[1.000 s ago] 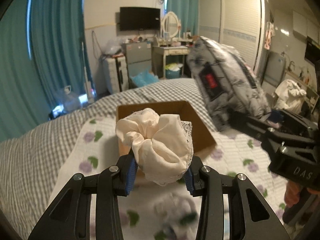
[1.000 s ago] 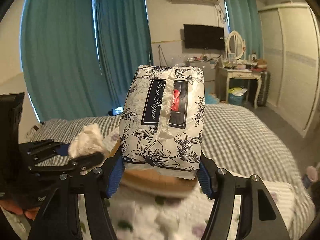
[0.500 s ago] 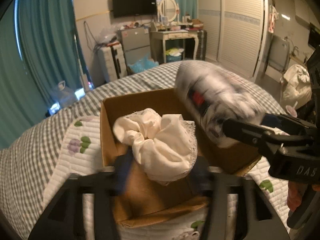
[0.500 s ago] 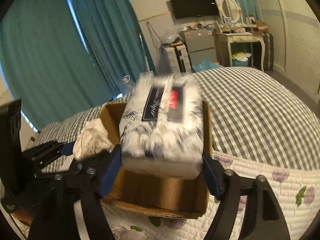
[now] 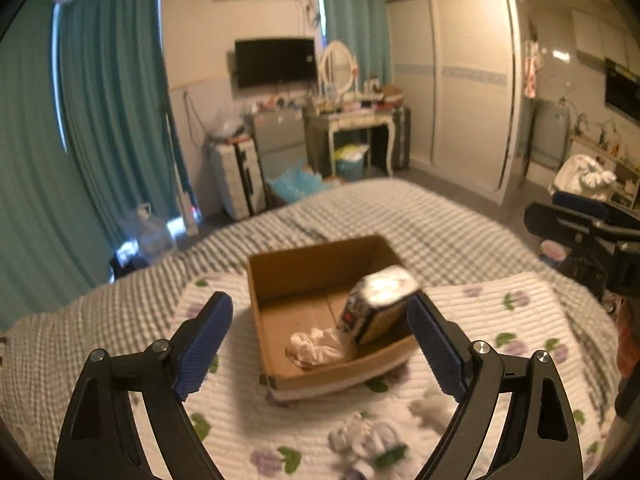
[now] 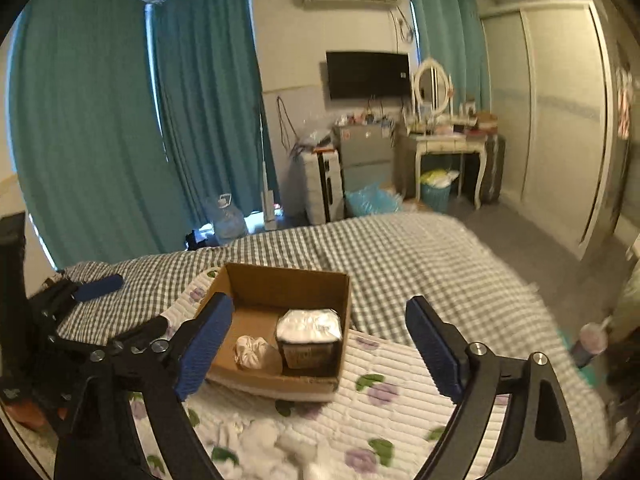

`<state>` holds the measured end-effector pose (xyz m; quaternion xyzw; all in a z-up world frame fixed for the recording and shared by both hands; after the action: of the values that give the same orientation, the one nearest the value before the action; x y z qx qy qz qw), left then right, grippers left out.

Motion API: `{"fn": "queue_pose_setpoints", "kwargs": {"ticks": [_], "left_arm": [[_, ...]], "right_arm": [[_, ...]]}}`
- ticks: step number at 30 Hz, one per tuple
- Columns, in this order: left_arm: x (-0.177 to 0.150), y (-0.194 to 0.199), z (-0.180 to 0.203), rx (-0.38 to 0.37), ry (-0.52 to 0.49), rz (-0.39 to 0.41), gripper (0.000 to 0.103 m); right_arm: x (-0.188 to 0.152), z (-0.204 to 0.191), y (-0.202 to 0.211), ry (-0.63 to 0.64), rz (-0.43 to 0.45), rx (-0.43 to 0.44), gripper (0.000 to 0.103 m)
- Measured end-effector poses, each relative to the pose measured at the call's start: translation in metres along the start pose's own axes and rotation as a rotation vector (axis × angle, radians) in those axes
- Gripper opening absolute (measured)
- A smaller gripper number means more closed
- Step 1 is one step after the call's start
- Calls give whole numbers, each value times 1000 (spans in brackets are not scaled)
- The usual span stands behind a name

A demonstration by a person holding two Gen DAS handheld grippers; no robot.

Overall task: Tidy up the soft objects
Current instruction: 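Grasp the green-tied white sock with the left gripper while the right grasps the blue wipes pack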

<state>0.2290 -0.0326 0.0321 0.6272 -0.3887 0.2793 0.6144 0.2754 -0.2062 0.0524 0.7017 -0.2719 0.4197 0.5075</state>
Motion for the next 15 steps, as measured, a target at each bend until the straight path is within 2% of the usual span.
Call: {"fn": "queue_pose_setpoints", "kwargs": {"ticks": [3, 7, 10, 15], "left_arm": [[-5, 37, -1, -6, 21, 24, 92], [-30, 56, -3, 26, 3, -4, 93], [-59, 56, 0, 14, 3, -43, 93], [-117, 42, 7, -4, 18, -136, 93]], "right_arm": [[-2, -14, 45, 37, 15, -29, 98], [-29, -27, 79, 59, -10, -41, 103], [-65, -33, 84, 57, -55, -26, 103], [-144, -32, 54, 66, -188, -73, 103]]}}
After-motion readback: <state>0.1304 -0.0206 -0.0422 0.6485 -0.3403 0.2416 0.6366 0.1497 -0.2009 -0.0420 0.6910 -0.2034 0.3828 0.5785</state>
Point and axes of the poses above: each gripper's, at about its wrist camera, not at the fingertips, and y roughly against the way its jaws point, z to its right, x to its top, the point moved 9 cm from there along -y, roughly the way its jaws point, and after that the axes turned 3 degrees about x, right-handed, at the moved point
